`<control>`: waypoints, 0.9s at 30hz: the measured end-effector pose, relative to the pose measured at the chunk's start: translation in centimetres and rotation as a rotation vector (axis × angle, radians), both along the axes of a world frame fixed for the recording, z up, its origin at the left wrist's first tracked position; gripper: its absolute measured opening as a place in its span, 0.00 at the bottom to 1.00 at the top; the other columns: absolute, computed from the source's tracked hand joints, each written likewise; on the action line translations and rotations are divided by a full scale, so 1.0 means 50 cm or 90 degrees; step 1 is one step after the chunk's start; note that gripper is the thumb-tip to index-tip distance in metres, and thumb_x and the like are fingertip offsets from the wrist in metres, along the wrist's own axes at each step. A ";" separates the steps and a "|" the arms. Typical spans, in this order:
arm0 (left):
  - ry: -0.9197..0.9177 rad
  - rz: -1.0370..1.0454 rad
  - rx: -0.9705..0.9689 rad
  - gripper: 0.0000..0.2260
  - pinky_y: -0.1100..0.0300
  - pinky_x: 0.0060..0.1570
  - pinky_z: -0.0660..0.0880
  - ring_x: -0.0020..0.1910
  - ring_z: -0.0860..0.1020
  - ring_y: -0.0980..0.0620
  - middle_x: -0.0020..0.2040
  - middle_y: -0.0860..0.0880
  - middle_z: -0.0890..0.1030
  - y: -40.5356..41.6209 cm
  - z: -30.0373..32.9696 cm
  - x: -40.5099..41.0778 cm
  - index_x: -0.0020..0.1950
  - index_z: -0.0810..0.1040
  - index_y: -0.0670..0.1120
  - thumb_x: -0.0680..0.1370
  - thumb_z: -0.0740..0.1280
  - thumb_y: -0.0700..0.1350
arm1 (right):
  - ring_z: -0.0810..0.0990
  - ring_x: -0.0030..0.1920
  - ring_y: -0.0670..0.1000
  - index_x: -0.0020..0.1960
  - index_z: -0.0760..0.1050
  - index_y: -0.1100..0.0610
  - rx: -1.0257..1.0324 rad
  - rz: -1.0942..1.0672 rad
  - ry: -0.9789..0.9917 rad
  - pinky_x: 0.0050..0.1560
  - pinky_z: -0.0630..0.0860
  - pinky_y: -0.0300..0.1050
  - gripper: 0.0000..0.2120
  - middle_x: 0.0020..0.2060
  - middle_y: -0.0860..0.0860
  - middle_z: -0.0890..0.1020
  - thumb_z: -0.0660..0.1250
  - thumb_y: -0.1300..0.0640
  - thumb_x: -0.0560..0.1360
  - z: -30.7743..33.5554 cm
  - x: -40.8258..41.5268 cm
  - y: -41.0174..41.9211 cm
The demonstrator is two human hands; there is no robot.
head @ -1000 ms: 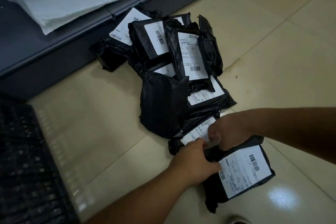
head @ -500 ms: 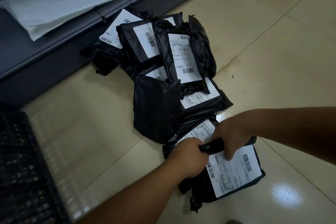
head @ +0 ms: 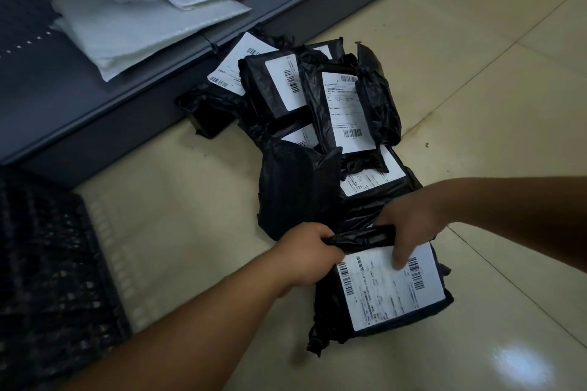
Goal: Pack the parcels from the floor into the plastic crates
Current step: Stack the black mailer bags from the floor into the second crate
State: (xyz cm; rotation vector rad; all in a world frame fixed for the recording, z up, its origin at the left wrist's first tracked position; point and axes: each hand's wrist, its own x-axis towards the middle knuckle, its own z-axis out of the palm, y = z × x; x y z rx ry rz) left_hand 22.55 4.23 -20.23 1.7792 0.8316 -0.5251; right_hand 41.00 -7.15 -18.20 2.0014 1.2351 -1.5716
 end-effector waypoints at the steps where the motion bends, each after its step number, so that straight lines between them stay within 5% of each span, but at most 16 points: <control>1: 0.001 0.012 -0.002 0.03 0.64 0.37 0.77 0.40 0.82 0.56 0.43 0.52 0.85 0.014 0.007 -0.006 0.48 0.84 0.50 0.76 0.71 0.44 | 0.80 0.48 0.44 0.58 0.76 0.47 0.005 -0.019 0.008 0.43 0.76 0.37 0.20 0.49 0.43 0.82 0.78 0.45 0.70 0.005 -0.002 0.004; 4: 0.009 0.054 -0.021 0.02 0.68 0.32 0.73 0.34 0.79 0.57 0.40 0.50 0.84 0.063 0.028 -0.027 0.46 0.84 0.48 0.75 0.72 0.43 | 0.82 0.52 0.44 0.57 0.78 0.48 0.034 -0.070 0.037 0.46 0.77 0.36 0.18 0.51 0.43 0.84 0.79 0.48 0.70 0.023 -0.007 0.023; 9: 0.011 0.119 -0.048 0.06 0.56 0.45 0.78 0.41 0.82 0.50 0.48 0.42 0.87 0.150 0.068 -0.073 0.51 0.84 0.44 0.76 0.71 0.41 | 0.86 0.52 0.47 0.57 0.81 0.52 0.096 -0.176 0.114 0.56 0.82 0.42 0.15 0.50 0.46 0.87 0.78 0.57 0.71 0.062 -0.020 0.071; 12: 0.003 0.170 -0.045 0.04 0.58 0.43 0.78 0.39 0.81 0.51 0.44 0.45 0.86 0.197 0.093 -0.103 0.50 0.83 0.44 0.77 0.71 0.41 | 0.87 0.50 0.48 0.59 0.79 0.57 0.126 -0.247 0.183 0.47 0.81 0.38 0.15 0.49 0.49 0.88 0.76 0.62 0.74 0.087 -0.032 0.105; 15: -0.004 0.220 -0.047 0.01 0.61 0.40 0.80 0.38 0.82 0.53 0.41 0.48 0.85 0.242 0.117 -0.138 0.47 0.81 0.47 0.78 0.71 0.42 | 0.86 0.55 0.51 0.63 0.77 0.59 0.158 -0.346 0.269 0.55 0.81 0.44 0.18 0.53 0.52 0.87 0.73 0.65 0.75 0.108 -0.048 0.135; 19: -0.022 0.290 -0.058 0.05 0.59 0.41 0.80 0.40 0.85 0.53 0.44 0.48 0.87 0.302 0.150 -0.189 0.50 0.82 0.46 0.77 0.73 0.45 | 0.83 0.61 0.55 0.66 0.76 0.60 0.241 -0.458 0.344 0.66 0.75 0.54 0.21 0.59 0.55 0.85 0.72 0.63 0.74 0.131 -0.077 0.179; 27: -0.113 0.425 -0.036 0.07 0.59 0.38 0.81 0.40 0.84 0.54 0.47 0.47 0.87 0.405 0.223 -0.280 0.55 0.83 0.45 0.80 0.71 0.45 | 0.85 0.57 0.58 0.63 0.80 0.61 0.398 -0.637 0.371 0.62 0.79 0.54 0.17 0.55 0.58 0.86 0.70 0.54 0.77 0.185 -0.174 0.290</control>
